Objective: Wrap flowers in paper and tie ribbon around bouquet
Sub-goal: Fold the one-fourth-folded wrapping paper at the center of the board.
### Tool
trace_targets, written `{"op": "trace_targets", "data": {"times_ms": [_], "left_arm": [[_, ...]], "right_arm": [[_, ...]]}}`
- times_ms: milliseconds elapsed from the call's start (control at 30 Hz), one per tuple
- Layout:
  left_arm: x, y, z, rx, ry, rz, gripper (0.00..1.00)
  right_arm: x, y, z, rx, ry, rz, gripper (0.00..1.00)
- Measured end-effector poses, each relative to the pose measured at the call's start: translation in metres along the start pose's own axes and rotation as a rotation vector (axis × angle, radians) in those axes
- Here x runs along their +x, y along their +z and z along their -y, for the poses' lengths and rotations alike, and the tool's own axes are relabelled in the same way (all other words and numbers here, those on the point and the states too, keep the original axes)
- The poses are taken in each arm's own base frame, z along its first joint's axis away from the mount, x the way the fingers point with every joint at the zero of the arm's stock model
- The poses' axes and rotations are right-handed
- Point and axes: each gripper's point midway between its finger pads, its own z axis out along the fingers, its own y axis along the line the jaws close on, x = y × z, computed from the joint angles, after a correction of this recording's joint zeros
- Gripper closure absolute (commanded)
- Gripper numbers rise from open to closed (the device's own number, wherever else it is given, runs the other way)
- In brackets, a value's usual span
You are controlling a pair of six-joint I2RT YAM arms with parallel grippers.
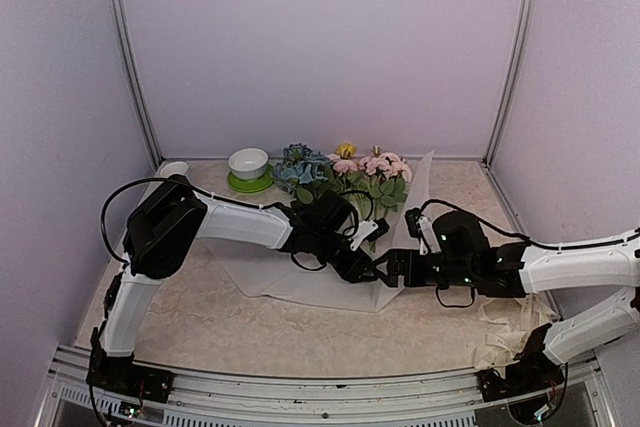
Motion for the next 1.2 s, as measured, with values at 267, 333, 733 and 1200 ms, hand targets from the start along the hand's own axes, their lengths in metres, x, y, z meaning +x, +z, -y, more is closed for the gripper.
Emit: {"op": "trace_targets", "data": {"times_ms": [267,333,733,1200], "left_arm": [[0.0,0.0,0.0,0.001,-0.002,0.006,0.61],[0.0,0.0,-0.001,0.001,-0.006,0.007,0.62],[0.007,-0.024,-0.021,0.055,-0.12,0.132,0.61],[-0.02,-0.118,-0.034,0.187,-0.271,0.464,0.36]], "right_arm": [[0.004,0.011,0.003,0.134,-0.075,-0.016,0.7],[-0.001,0.013,-0.002,0.186,-0.103,-0.012,0.74],[0.01,0.049,-0.032,0.305,-0.433,-0.081,0.92],[0.017,0.057,-0.022,0.409,-0.656,-0.157,0.99]]}}
